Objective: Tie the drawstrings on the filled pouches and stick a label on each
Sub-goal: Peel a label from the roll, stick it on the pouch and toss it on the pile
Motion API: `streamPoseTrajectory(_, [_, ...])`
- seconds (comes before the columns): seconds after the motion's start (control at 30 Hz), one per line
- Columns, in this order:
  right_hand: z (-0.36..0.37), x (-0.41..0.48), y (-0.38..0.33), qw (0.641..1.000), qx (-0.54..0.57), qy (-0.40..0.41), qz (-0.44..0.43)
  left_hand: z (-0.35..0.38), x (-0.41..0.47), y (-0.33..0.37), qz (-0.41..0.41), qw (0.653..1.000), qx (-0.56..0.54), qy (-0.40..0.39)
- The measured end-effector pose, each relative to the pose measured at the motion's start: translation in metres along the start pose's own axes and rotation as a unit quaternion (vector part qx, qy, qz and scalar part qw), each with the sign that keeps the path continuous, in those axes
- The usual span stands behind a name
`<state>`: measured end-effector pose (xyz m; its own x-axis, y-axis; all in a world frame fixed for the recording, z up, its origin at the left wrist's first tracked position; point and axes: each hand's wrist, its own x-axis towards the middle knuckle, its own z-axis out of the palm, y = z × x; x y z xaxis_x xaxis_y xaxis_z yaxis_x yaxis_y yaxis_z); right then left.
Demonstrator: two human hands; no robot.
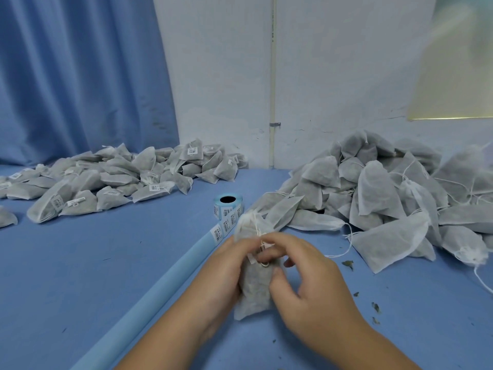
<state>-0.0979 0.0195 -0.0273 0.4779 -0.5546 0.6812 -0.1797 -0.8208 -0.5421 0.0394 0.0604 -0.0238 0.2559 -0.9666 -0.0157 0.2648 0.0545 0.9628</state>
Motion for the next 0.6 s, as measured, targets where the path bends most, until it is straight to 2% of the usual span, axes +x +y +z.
streamPoseTrajectory(0.13, [-0.002,0.008,0.004,0.971,0.142,0.088,0.169,-0.002,-0.001,-0.003,0.003,0.999,0.039,0.007])
streamPoseTrajectory(0.27, [-0.007,0.011,0.011,0.907,0.301,0.029,0.293,-0.002,-0.003,-0.004,0.01,0.997,0.069,-0.039])
streamPoseTrajectory(0.33, [-0.009,0.01,0.013,0.882,0.353,0.004,0.313,-0.003,-0.003,-0.005,0.012,0.995,0.079,-0.054])
streamPoseTrajectory(0.43, [-0.008,0.01,0.019,0.857,0.399,0.016,0.327,-0.003,-0.004,-0.005,0.023,0.994,0.085,-0.061])
streamPoseTrajectory(0.6, [-0.003,0.008,0.016,0.86,0.388,0.025,0.33,0.004,-0.004,-0.006,0.044,0.993,0.108,-0.009])
